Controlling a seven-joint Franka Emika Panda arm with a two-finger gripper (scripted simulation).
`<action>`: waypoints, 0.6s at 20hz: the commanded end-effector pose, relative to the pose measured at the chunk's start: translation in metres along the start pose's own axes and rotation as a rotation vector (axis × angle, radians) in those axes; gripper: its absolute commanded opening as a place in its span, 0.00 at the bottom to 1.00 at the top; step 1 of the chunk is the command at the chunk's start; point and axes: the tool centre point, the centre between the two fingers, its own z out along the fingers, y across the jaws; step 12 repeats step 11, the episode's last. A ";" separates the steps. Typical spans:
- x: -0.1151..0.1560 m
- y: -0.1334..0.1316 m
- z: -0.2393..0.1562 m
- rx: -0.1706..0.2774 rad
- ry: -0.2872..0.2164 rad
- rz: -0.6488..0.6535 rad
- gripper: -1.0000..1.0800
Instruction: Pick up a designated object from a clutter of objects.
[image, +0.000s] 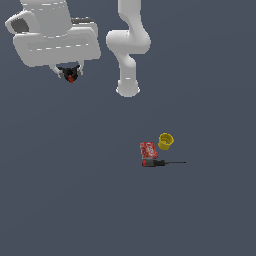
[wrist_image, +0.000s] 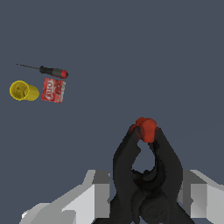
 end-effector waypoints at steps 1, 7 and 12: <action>-0.009 0.008 -0.013 0.000 -0.001 -0.001 0.00; -0.020 0.020 -0.031 -0.002 -0.002 -0.001 0.00; -0.020 0.022 -0.032 -0.002 -0.002 -0.001 0.00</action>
